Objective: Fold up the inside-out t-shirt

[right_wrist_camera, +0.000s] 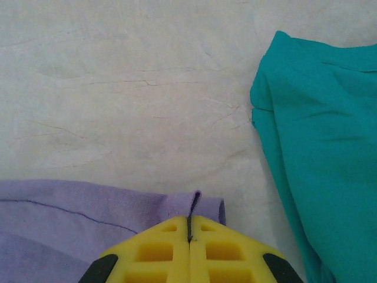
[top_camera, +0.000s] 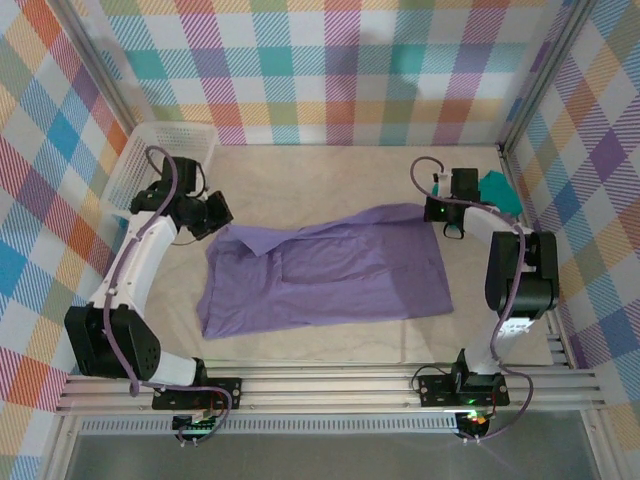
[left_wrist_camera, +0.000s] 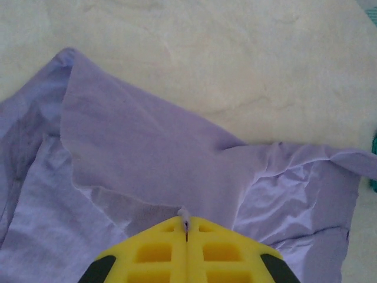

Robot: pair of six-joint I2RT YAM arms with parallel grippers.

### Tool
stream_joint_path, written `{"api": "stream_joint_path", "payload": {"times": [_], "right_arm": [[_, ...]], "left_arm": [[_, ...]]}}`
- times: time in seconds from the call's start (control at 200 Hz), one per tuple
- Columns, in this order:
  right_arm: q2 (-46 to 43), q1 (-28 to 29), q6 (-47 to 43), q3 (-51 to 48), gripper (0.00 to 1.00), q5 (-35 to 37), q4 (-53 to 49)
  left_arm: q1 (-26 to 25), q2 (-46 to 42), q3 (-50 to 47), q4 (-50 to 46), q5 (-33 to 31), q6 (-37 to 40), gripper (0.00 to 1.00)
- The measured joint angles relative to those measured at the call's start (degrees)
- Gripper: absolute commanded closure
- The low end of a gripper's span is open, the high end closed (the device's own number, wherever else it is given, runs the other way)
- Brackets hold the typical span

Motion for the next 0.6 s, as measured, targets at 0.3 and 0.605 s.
{"api": "stream_joint_path", "payload": {"times": [0.3, 0.605], "right_arm": [[-6.4, 0.0, 4.66, -4.26, 1.0, 1.51, -6.32], [-11.41, 0.02, 7.45, -8.57, 1.0, 2.12, -12.61]], "left_arm": [[3.5, -4.63, -4.72, -4.72, 1.18, 1.88, 1.0], [5.31, -4.72, -7.23, -5.14, 2.56, 3.06, 1.0]]}}
